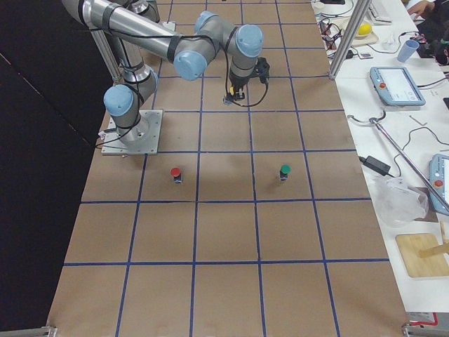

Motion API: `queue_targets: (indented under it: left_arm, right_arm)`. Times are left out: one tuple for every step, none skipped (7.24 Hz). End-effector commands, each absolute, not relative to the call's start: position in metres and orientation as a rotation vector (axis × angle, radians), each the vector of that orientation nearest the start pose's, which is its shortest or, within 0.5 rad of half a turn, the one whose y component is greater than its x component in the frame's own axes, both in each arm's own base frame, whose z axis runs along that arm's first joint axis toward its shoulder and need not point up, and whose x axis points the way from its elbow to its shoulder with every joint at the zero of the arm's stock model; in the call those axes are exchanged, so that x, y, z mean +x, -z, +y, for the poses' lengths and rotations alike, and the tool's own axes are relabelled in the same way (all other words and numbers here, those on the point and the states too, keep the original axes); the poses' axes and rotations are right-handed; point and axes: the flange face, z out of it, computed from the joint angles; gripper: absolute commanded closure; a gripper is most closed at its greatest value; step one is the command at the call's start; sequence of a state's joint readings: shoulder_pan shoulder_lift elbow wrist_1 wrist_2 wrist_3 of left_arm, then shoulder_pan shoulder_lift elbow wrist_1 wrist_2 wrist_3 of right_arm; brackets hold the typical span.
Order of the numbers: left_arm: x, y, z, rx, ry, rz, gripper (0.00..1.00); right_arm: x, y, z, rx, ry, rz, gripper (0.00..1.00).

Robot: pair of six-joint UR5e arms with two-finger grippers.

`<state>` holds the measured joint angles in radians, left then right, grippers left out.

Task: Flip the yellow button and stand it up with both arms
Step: 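Carry the button with the right gripper toward the green button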

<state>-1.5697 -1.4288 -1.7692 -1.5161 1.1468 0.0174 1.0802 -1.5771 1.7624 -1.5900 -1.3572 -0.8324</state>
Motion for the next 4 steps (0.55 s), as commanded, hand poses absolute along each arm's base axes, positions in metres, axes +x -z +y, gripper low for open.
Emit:
queue_targets:
  left_arm:
    - [-0.149,-0.474,-0.442,0.046,0.036,3.327,0.01]
    - [-0.136,-0.485,-0.468,0.046,0.027,3.237,0.01]
    - [-0.132,-0.481,-0.484,0.065,-0.074,3.139,0.01]
    - [-0.133,-0.485,-0.489,0.075,-0.075,3.129,0.01]
  right_arm:
    - [-0.128,-0.377,-0.478,-0.791,0.100,2.810,0.81]
    - [-0.165,-0.353,-0.481,-0.932,0.114,2.744,0.81]
    - [-0.195,-0.336,-0.484,-1.133,0.164,2.697,0.81]
    - [-0.211,-0.321,-0.488,-1.321,0.189,2.625,0.81]
